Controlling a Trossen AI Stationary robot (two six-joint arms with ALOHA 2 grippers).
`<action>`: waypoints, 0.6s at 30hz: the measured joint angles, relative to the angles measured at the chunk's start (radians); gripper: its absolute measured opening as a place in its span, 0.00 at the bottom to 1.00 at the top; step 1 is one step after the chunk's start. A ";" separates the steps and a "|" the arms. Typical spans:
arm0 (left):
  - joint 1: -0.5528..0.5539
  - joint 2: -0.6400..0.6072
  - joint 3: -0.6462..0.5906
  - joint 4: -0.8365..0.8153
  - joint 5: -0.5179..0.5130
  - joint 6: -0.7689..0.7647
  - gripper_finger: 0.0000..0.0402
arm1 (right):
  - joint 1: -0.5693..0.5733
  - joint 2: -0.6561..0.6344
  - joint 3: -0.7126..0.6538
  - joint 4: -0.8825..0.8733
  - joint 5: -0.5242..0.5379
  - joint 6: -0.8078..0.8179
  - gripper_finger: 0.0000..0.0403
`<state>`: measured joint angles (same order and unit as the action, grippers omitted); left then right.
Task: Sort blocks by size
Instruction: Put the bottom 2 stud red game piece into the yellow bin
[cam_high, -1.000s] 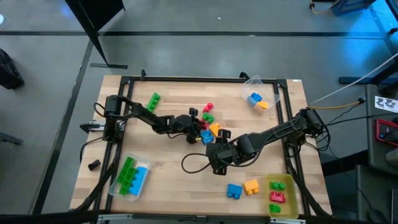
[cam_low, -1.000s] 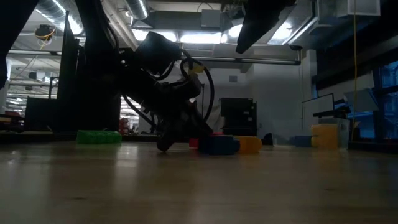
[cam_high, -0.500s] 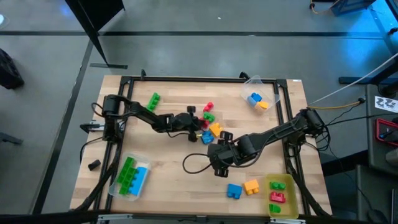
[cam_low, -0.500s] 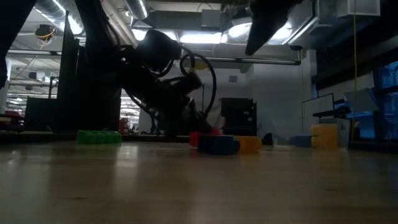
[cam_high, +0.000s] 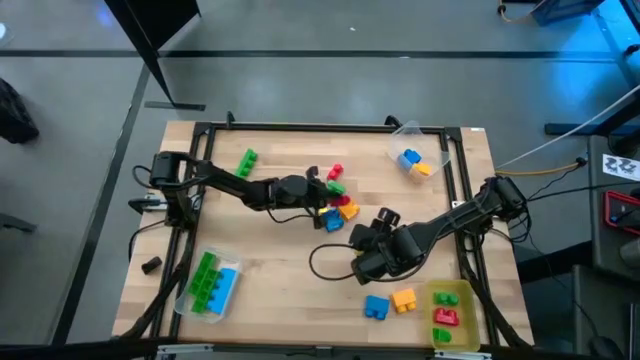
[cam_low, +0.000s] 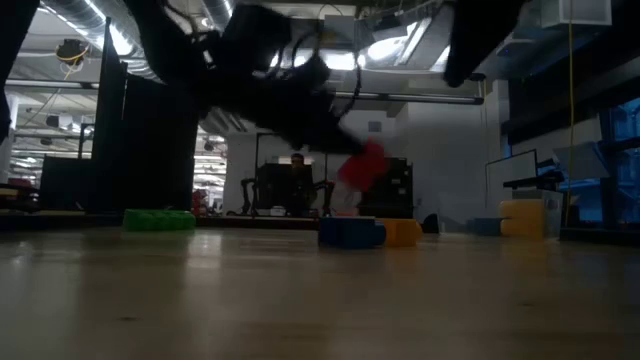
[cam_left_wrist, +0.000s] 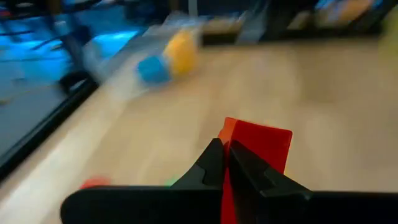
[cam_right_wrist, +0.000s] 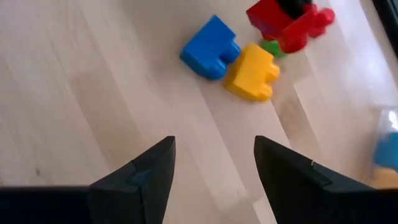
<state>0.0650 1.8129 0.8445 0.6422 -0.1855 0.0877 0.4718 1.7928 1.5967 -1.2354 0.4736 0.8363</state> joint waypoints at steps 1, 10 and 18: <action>-0.002 -0.008 0.010 0.008 0.038 -0.025 0.00 | 0.001 -0.003 0.000 -0.018 0.005 0.005 0.55; -0.046 -0.014 0.079 0.008 0.261 -0.208 0.00 | 0.062 -0.015 0.003 -0.040 0.076 -0.045 0.55; -0.126 -0.014 0.107 0.002 0.310 -0.093 0.00 | 0.071 -0.010 0.003 -0.013 0.109 -0.064 0.55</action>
<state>-0.0609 1.7992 0.9519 0.6441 0.1244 -0.0052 0.5432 1.7828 1.6001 -1.2481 0.5826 0.7722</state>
